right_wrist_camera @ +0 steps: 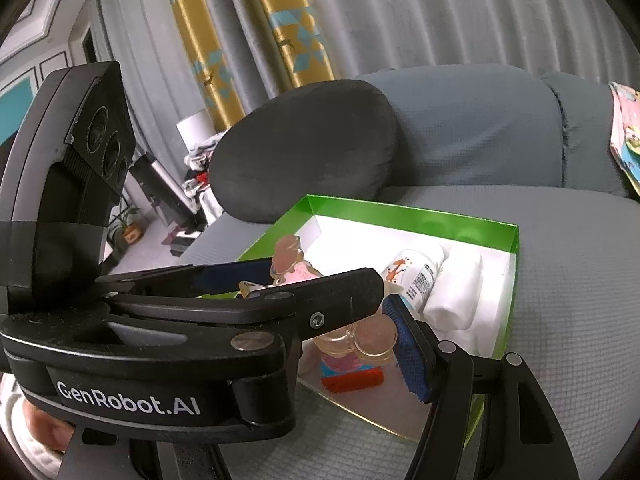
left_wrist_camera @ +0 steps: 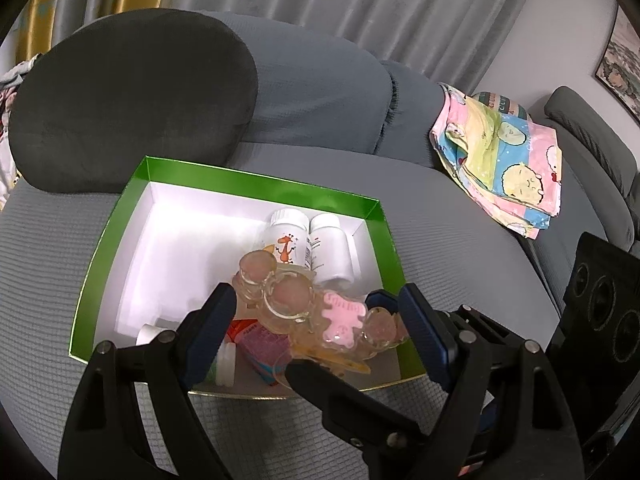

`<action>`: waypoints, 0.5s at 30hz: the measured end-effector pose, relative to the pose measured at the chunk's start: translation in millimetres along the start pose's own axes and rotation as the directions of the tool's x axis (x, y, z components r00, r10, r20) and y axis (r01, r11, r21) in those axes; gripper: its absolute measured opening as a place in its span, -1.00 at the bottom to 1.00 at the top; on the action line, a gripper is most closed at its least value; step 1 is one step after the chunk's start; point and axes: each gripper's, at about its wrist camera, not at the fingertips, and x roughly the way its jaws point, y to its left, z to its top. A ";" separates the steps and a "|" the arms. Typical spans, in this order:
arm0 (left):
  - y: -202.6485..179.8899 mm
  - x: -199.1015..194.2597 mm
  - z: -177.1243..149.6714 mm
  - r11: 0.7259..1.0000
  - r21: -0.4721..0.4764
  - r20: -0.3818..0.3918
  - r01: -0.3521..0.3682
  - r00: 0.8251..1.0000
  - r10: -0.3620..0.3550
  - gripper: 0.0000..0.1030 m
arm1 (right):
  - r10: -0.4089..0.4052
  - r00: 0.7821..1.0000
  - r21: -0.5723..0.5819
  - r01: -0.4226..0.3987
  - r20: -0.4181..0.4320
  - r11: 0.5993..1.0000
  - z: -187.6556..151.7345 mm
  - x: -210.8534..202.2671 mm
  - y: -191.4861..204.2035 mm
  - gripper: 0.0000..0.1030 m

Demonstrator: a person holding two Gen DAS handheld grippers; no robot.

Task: Organize rigid objects
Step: 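Carry the bead ornament over the green box, then lower the bead ornament into the green box and open the left gripper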

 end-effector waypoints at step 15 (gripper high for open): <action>13.0 25.1 2.1 0.999 -0.043 -0.058 0.007 0.998 -0.010 0.59 | -0.002 0.999 0.030 0.004 -0.048 1.000 4.6 27.2 -20.2 0.34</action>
